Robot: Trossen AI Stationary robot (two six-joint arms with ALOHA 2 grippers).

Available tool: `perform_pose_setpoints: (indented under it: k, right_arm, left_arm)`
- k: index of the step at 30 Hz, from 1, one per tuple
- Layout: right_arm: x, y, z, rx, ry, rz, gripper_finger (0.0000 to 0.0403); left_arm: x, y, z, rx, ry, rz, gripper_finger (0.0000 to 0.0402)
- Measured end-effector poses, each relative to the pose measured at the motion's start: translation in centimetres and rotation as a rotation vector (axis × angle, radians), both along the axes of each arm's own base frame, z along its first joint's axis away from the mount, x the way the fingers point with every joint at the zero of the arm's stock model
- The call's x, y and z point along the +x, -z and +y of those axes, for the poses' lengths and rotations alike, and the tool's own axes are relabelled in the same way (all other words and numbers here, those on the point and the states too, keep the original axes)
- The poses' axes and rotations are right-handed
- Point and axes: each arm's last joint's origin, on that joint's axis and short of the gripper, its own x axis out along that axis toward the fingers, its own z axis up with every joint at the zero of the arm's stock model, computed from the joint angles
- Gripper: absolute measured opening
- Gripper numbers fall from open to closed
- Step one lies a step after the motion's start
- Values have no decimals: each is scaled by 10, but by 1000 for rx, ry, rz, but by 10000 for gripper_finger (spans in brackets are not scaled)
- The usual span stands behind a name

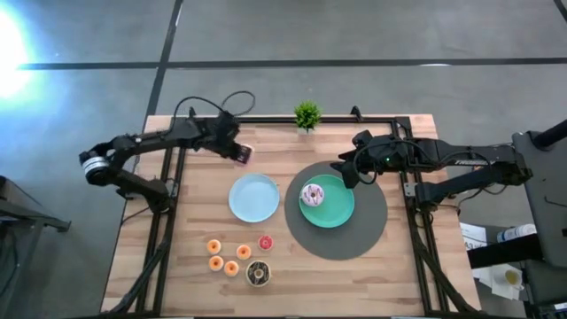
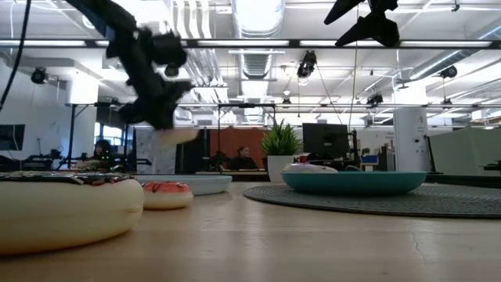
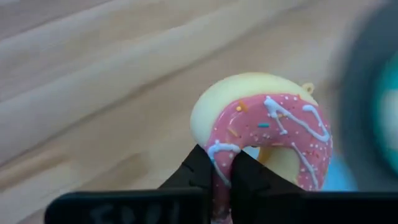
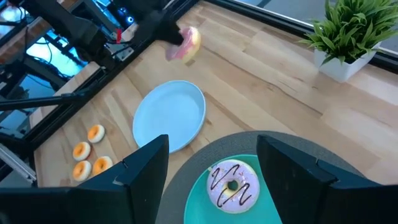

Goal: Pick & Place donuts
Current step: Put the large pink donut on the light green plate

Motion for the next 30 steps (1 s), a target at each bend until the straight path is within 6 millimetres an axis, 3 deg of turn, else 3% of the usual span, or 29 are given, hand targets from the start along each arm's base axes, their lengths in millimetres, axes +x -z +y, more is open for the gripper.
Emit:
perform_pose_setpoints:
  k: [6, 10, 19, 25, 30]
  right_arm:
    - [1, -1, 0, 2, 12, -11, 235]
    - [-1, -2, 0, 23, 33, -29, 235]
    - [-28, -19, 4, 29, 81, -123, 235]
    - [-57, -29, 8, 13, 162, -171, 235]
    - [-65, -30, 9, 10, 176, -174, 235]
  left_arm:
    - [70, -17, -60, 119, 185, -203, 2]
    - [118, -14, -76, 158, 279, -197, 1]
    - [207, -11, -60, 249, 396, -170, 1]
    - [249, 13, -54, 186, 462, -178, 1]
    - [272, 31, -51, 178, 484, -139, 1]
